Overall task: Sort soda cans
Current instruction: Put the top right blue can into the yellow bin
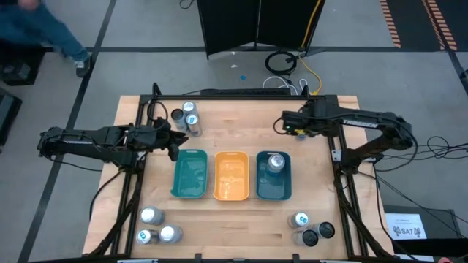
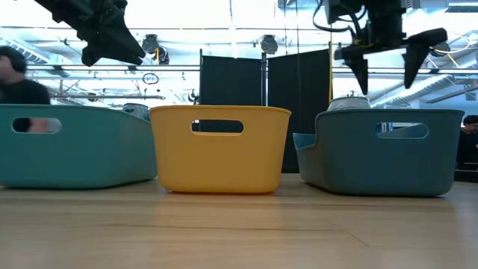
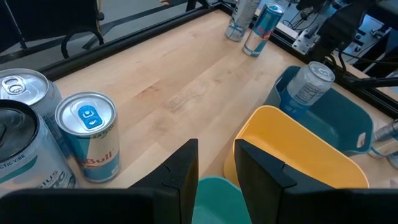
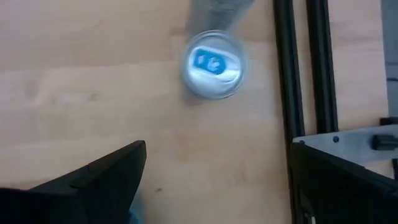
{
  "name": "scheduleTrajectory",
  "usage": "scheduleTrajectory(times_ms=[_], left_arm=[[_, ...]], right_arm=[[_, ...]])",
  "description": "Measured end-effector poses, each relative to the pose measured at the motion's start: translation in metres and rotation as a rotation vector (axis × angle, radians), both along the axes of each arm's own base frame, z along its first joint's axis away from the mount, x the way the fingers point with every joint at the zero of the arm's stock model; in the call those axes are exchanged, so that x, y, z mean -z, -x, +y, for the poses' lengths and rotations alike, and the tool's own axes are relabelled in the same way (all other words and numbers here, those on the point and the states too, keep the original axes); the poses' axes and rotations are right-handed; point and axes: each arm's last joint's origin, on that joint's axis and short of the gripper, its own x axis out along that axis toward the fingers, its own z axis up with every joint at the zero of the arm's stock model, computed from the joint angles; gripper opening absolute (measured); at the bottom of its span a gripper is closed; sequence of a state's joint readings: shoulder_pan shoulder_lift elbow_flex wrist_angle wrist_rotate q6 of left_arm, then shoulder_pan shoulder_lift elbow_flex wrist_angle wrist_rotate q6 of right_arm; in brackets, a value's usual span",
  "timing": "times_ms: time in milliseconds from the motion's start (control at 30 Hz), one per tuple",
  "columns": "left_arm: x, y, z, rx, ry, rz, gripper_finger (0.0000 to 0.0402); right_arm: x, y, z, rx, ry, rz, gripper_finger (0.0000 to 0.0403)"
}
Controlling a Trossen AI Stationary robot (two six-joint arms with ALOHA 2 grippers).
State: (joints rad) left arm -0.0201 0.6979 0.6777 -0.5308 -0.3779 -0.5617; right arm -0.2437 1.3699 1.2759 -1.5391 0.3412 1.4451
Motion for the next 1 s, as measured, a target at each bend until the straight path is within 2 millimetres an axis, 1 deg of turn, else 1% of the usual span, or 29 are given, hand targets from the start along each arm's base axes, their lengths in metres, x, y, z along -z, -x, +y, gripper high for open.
scheduleTrajectory(times_ms=[67,200,367,667,833,1000], left_arm=[[0.000,0.000,0.000,-0.002,-0.001,0.000,0.0115],[0.000,0.000,0.000,-0.004,-0.003,0.000,0.0115],[0.000,0.000,0.000,-0.004,-0.003,0.000,0.0115],[0.000,0.000,0.000,-0.005,-0.002,0.001,0.0115],[0.000,0.000,0.000,-0.005,-0.002,0.000,0.0115],[0.000,0.000,0.000,-0.005,-0.002,0.000,0.0115]], right_arm=[[0.005,0.006,-0.005,0.006,0.005,-0.035,0.0389],[0.019,0.008,-0.020,-0.015,0.012,-0.120,0.0389],[0.037,0.015,-0.036,0.027,0.000,-0.083,0.0389],[0.053,0.023,-0.060,0.000,0.005,-0.087,0.0385],[0.062,0.028,-0.068,0.002,-0.007,-0.092,0.0358],[0.068,0.031,-0.069,-0.009,-0.049,-0.092,0.0308]])
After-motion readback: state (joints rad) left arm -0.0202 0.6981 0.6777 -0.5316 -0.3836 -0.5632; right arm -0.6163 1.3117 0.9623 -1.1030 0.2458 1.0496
